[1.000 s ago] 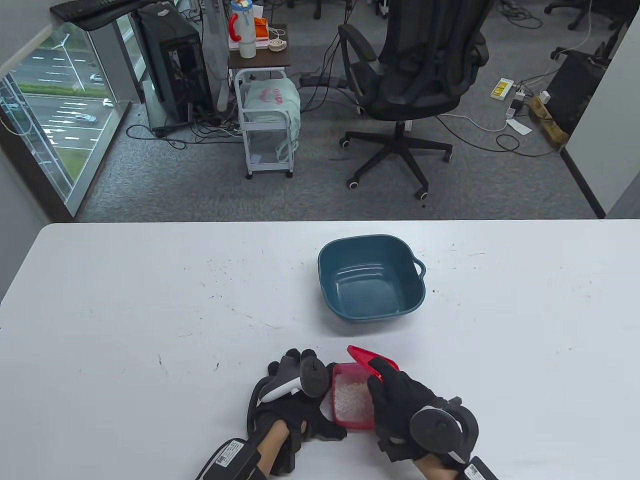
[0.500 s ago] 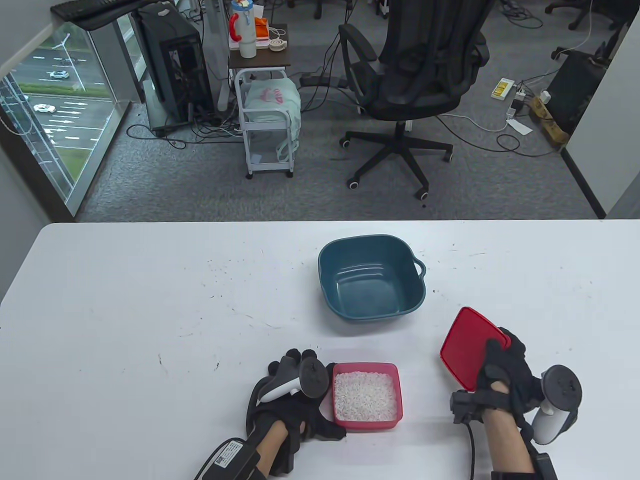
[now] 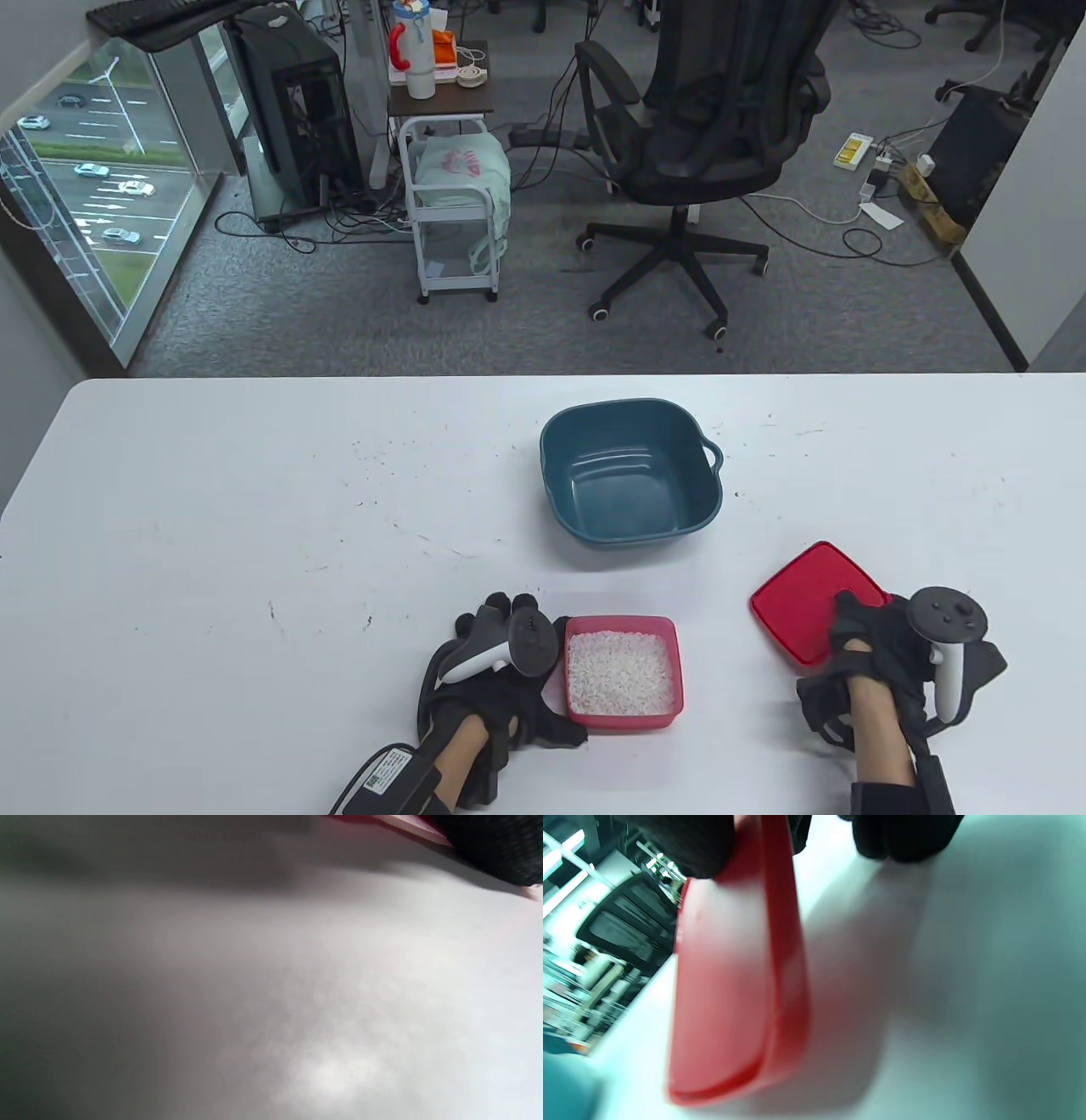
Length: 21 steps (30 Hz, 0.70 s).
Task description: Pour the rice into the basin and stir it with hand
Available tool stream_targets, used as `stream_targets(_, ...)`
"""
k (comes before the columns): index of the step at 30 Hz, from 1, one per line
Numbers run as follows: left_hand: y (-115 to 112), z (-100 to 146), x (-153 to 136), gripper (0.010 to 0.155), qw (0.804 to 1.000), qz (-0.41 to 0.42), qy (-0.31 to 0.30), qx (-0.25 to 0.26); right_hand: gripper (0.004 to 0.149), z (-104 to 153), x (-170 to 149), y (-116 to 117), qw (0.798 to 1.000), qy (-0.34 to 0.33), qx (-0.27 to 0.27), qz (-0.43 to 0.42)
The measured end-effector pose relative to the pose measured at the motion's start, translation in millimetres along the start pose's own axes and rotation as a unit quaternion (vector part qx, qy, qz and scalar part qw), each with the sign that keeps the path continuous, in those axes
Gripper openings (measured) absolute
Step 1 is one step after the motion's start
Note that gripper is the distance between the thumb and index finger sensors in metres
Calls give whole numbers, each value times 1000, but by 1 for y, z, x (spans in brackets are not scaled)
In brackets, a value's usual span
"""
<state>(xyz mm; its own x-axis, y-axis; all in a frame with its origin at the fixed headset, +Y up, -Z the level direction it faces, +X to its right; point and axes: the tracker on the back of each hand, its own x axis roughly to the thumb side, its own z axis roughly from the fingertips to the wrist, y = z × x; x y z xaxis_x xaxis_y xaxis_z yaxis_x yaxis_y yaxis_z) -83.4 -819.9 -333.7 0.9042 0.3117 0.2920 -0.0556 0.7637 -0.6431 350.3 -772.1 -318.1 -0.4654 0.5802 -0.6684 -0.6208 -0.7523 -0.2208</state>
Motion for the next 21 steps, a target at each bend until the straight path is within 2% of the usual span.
stream_targets(3, 0, 0, 0, 126, 1000, 0, 0, 0, 74, -4, -1, 5, 994, 31, -14, 107)
stream_targets(5, 0, 0, 0, 126, 1000, 0, 0, 0, 77, -7, -2, 8, 989, 42, -21, 139)
stream_targets(7, 0, 0, 0, 126, 1000, -1, 0, 0, 69, -8, -1, 14, 977, 51, -38, 202)
stream_targets(8, 0, 0, 0, 126, 1000, -1, 0, -1, 68, -7, 1, 16, 977, 35, -43, 205)
stream_targets(17, 0, 0, 0, 126, 1000, 1, -4, 1, 69, -7, 1, 18, 972, 33, -35, 230)
stream_targets(21, 4, 5, -3, 124, 1000, 3, -16, 21, 70, 12, 18, 12, 953, -3, -82, 292)
